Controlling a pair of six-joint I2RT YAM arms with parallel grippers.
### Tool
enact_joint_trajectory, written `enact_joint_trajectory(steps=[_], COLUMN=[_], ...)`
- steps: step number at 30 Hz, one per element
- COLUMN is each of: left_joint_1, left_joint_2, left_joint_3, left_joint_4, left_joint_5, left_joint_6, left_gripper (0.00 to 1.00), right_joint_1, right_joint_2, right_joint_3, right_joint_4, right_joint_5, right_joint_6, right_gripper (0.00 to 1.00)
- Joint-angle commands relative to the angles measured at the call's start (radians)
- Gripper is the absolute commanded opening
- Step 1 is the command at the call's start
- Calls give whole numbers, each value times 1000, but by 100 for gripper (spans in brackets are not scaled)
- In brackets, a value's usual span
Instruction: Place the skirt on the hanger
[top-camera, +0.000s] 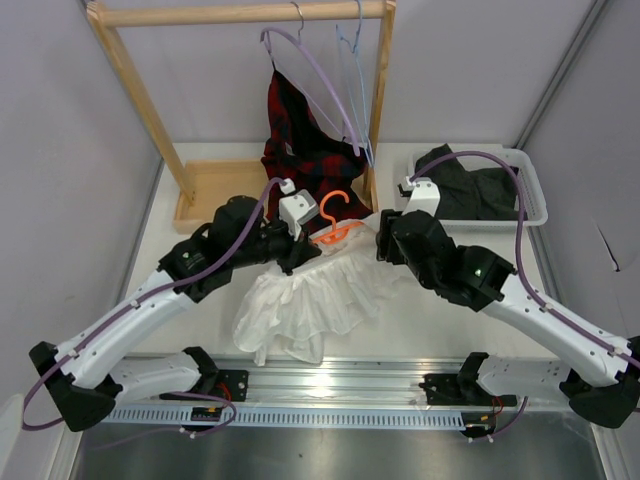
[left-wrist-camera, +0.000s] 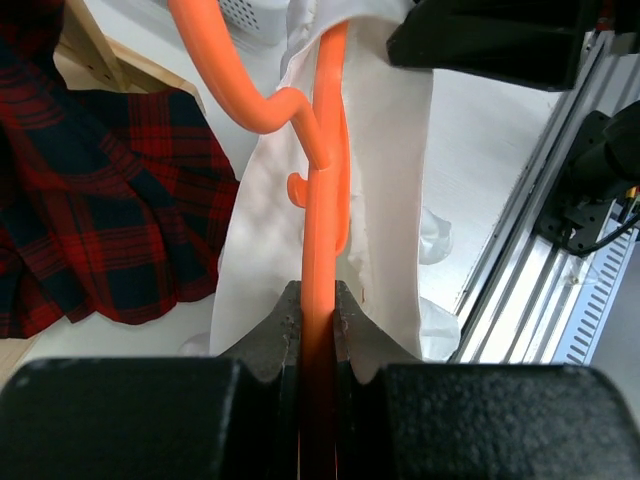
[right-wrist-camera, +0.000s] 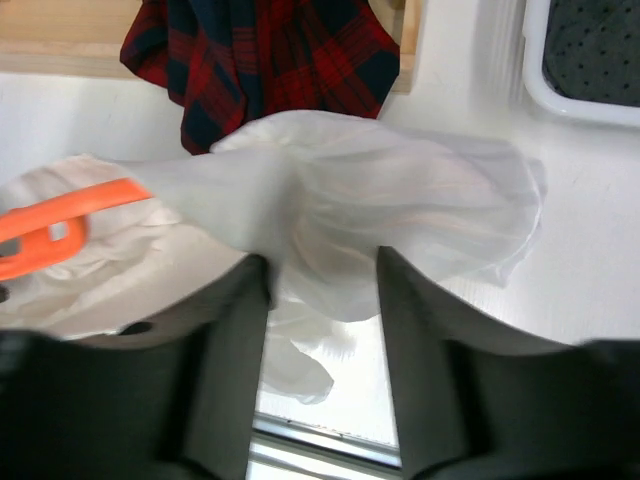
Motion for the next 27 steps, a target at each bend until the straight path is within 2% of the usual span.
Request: enact_joint_trajectory(steps=[1, 3, 6, 12, 16, 23, 27], left_joint_1=[-2, -2, -3, -2, 1, 17, 43], left_joint_2=[-67, -74, -91, -133, -136, -133, -117], left_joint_3=[42, 42, 44, 64, 85, 130, 220], left_joint_4=[49, 26, -8, -117, -189, -332, -407], left_joint_5=[40, 30, -59, -189, -368, -591, -720], left_joint_6=[-19, -14, -20, -46, -115, -213, -256], left_gripper=[0, 0, 0, 0, 0, 0, 0], right_joint_1=[-2, -2, -4, -48, -99, -122, -137], right_joint_2=[-20, -26, -63, -165, -176, -165, -155], right_joint_3=[7, 27, 51, 82, 116, 139, 145], right_joint_4=[26, 35, 58, 50, 47, 45, 35], right_joint_5=[7, 2, -13, 10, 13, 19, 10], right_joint_6=[-15, -23, -17, 15, 11, 5, 5], right_gripper=[62, 69, 75, 79, 80, 80, 80])
